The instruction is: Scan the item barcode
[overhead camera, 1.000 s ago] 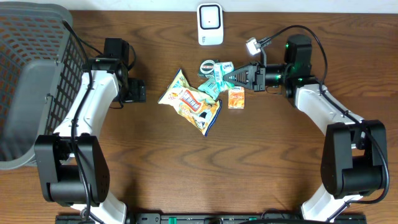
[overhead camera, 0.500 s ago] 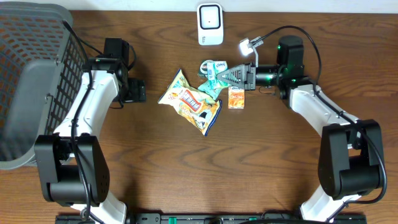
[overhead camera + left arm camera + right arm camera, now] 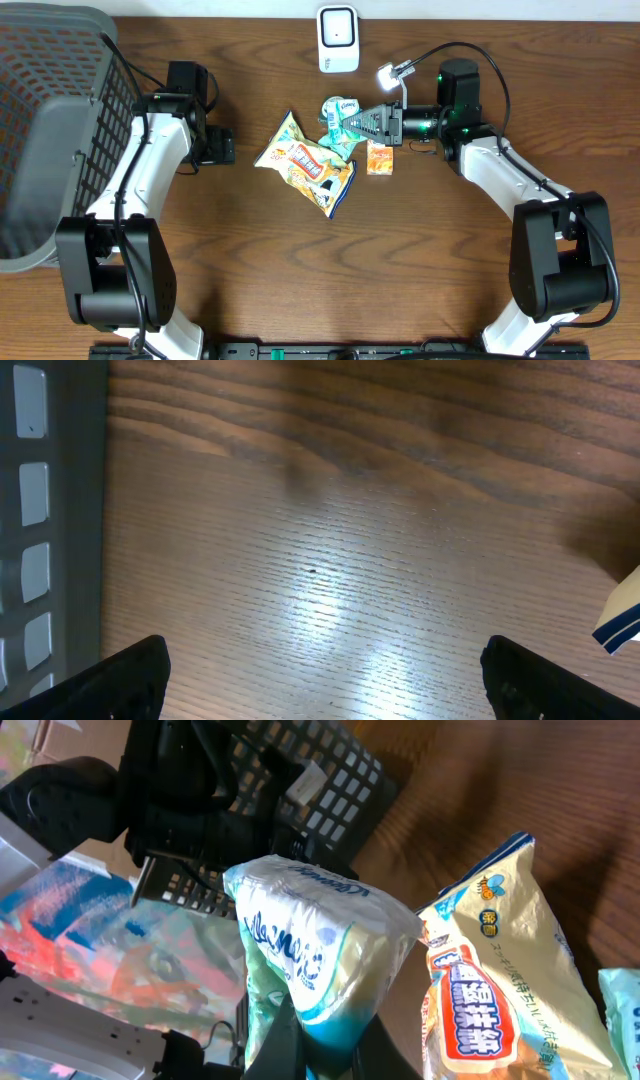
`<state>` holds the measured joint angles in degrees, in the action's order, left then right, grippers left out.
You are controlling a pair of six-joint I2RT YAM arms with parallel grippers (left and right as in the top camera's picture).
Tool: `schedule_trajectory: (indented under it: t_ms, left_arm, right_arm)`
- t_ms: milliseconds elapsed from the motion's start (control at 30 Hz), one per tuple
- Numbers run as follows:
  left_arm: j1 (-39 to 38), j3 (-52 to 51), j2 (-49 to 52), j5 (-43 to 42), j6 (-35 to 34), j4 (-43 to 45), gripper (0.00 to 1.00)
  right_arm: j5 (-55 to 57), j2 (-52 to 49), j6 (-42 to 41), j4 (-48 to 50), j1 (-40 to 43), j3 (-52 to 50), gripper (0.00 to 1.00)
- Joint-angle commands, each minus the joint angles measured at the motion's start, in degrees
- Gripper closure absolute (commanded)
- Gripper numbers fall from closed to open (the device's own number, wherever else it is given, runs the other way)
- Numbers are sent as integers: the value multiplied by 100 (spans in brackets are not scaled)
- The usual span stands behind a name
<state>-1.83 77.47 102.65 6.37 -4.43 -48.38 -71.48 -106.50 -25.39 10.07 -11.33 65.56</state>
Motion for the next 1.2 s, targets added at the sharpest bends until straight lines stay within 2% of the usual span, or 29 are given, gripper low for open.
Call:
schedule_trajectory:
  t_ms: [0, 600, 867, 1167]
  left_arm:
    - [4, -17, 4, 33, 33, -20, 2]
    - [4, -17, 4, 33, 33, -20, 2]
    - [4, -17, 4, 35, 33, -20, 3]
    - [4, -17, 4, 35, 33, -20, 2]
  right_arm:
    - [2, -55, 203, -114, -17, 37, 99]
    - [157, -55, 358, -227, 103, 37, 99]
    - [706, -55, 667, -833, 127, 37, 99]
    - [686, -55, 686, -841, 127, 37, 99]
